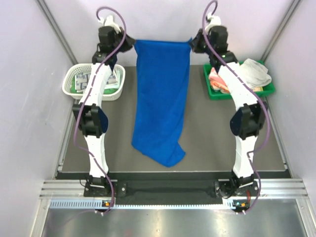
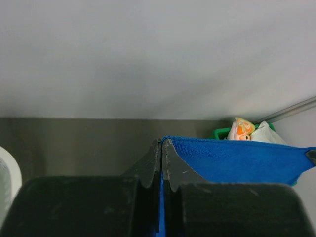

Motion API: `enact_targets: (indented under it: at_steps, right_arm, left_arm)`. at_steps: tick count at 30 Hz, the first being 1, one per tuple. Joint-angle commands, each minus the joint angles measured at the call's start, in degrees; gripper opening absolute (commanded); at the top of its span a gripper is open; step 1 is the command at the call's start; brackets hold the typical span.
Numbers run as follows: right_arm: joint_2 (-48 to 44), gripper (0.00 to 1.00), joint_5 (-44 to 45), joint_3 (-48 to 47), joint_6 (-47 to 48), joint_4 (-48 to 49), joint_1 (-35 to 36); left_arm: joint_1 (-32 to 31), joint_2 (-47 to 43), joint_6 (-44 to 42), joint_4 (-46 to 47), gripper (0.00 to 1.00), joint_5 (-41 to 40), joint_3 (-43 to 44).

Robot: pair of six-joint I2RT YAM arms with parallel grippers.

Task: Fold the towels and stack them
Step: Flatten out the crumpled towel

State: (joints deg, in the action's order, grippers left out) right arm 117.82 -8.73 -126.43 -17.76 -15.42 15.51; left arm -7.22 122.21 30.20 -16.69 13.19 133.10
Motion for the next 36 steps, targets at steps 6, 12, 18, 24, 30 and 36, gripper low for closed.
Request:
enact_targets:
  at_steps: [6,12,18,24,30,36]
  right_arm:
    - [3.65,0.0,-3.56,-2.51,-3.69,8.13,-2.94]
    - [-7.31,0.0,-3.84,9.61,-2.29,10.67,-1.98]
    - [-25.4,0.0,-3.58,24.46,-0.7,11.29,-0.22]
    - [-43.86,0.0,-2.79,31.76,1.58,6.37,3.65]
    - [-58.83,0.0,-0.76,32.83,2.73,0.66,9.97]
    - [-66.04,0.0,-4.36,28.88,0.28,-1.8,10.68]
  left_arm:
    - [2.3,1.63,4.43,12.82,0.0,1.04,-3.1]
    - [1.6,-7.06,2.85,14.58,0.0,2.98,-14.42]
    - [0.11,-24.89,1.27,17.66,0.0,3.77,-31.31]
    - [-3.4,-44.49,-1.8,12.57,0.0,4.47,-38.96]
    - [-5.43,-60.76,-1.46,8.78,0.0,6.41,-40.2]
    - [-5.43,-67.19,0.3,7.11,0.0,9.39,-32.47]
